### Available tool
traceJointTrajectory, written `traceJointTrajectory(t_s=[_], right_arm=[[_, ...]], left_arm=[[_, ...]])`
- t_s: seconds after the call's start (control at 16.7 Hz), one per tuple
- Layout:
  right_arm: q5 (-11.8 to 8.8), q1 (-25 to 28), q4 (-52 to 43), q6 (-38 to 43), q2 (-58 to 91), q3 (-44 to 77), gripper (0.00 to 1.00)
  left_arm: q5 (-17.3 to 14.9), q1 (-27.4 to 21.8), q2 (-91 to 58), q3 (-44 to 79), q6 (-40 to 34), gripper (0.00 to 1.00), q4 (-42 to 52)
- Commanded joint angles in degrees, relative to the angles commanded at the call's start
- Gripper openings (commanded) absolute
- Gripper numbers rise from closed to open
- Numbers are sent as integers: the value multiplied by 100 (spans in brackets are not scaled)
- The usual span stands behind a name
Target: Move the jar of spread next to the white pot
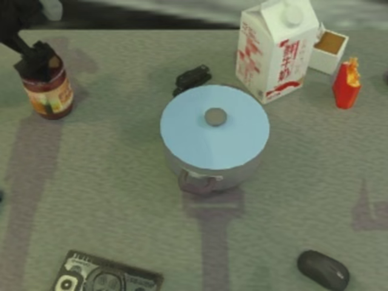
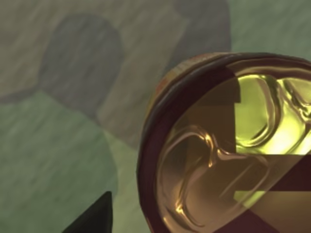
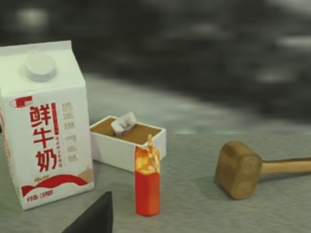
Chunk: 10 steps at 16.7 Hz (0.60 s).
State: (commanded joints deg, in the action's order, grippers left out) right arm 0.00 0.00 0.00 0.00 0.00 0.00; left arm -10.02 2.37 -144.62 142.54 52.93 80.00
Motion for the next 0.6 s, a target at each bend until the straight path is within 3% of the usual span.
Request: traceJointTrajectory(t_s=[0.6], right_arm=[[0,0,0,0,0,0,100]], left_arm=[[30,3,-335,255,99,100,41]])
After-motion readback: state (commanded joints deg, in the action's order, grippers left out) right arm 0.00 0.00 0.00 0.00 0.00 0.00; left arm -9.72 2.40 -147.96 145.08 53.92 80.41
